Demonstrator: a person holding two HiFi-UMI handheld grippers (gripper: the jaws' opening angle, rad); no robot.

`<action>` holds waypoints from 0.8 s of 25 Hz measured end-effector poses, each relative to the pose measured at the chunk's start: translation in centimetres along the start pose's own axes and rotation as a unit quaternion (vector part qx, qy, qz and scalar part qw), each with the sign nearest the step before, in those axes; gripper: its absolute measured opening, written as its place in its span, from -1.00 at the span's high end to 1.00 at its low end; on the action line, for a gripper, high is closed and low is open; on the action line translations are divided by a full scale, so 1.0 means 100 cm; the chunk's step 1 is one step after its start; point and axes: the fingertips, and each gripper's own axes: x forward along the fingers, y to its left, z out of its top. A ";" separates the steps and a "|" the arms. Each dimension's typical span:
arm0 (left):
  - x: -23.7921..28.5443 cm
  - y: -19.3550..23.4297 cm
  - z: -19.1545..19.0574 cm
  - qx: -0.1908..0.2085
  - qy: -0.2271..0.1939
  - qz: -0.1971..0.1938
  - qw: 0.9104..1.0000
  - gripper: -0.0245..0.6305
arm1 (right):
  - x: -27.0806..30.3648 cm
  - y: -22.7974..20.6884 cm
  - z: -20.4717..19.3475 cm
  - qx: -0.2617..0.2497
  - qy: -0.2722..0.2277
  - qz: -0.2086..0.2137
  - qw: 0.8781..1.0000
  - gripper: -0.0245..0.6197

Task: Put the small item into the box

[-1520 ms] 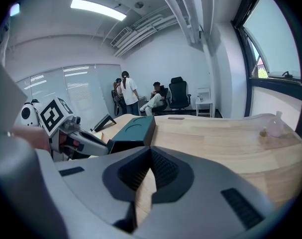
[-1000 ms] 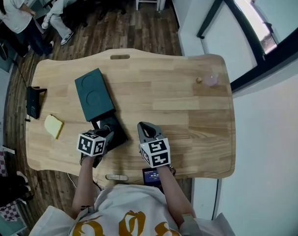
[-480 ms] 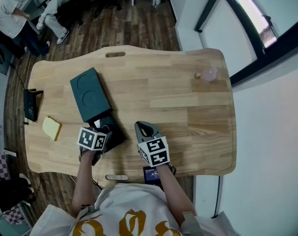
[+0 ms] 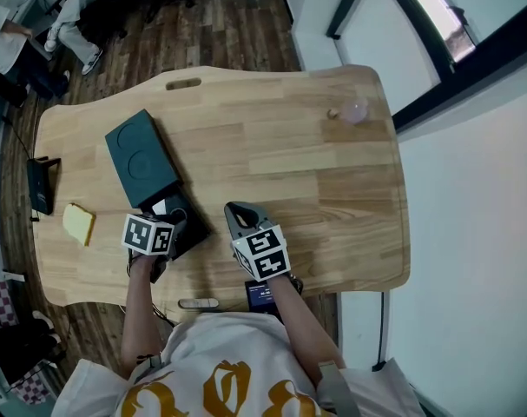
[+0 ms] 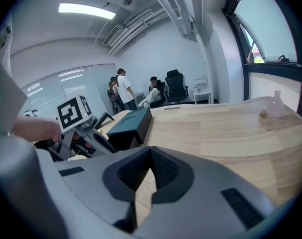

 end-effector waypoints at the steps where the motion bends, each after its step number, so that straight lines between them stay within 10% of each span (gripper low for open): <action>1: 0.000 0.000 0.000 0.000 0.000 0.000 1.000 0.81 | -0.001 -0.001 -0.001 0.000 0.002 -0.002 1.000 0.91; 20: -0.050 0.011 0.020 -0.043 -0.159 0.054 0.985 0.76 | -0.020 0.011 0.028 -0.020 -0.040 -0.010 0.999 0.91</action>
